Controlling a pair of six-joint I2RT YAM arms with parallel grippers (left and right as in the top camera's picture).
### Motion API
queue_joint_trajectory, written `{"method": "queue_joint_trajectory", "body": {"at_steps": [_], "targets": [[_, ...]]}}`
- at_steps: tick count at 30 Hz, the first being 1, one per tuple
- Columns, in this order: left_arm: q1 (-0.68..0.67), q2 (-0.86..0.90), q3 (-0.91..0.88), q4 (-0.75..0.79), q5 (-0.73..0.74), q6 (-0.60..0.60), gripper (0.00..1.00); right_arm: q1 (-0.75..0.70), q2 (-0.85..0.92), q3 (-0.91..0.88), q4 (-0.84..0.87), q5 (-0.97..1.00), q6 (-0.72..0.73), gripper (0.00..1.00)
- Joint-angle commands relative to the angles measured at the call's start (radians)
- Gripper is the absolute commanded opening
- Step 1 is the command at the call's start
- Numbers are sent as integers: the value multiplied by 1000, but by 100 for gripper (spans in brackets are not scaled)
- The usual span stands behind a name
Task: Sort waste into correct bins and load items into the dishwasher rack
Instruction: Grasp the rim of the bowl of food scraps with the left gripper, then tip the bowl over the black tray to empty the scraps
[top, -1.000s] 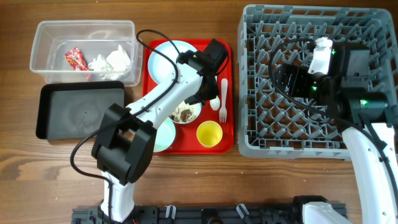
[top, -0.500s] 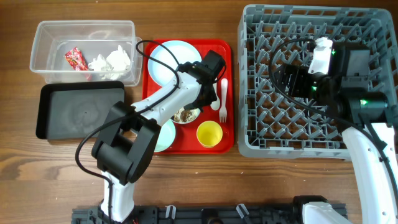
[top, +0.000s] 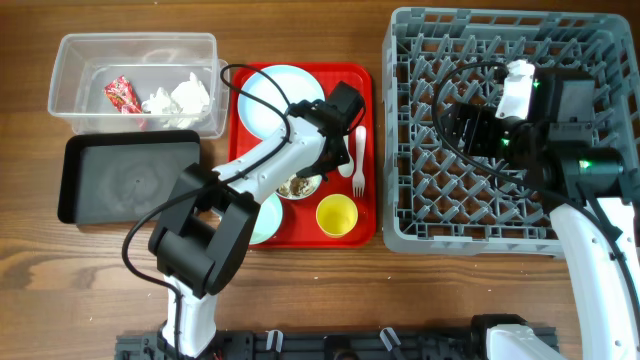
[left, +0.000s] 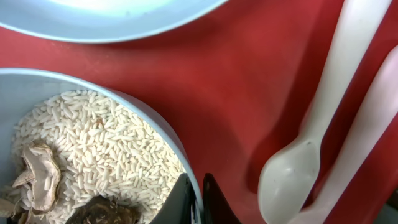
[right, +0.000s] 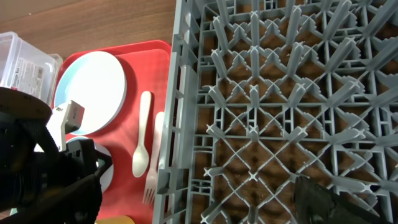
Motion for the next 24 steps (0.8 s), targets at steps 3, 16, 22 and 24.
{"method": "queue_joint_trajectory", "body": {"at_steps": [3,16,22,24], "targets": [[20,-74,85,-21,124,61,4,-4,9,20,3,-6,-6,100],[279,-313,157,-246,396,190,4,-4,9,20,7,-6,-6,100],[536,-340,154,-446,451,358,4,-4,9,20,8,-6,-6,100],[602,-340,145,-462,483,404,4,-4,9,20,11,-6,-5,100]]}}
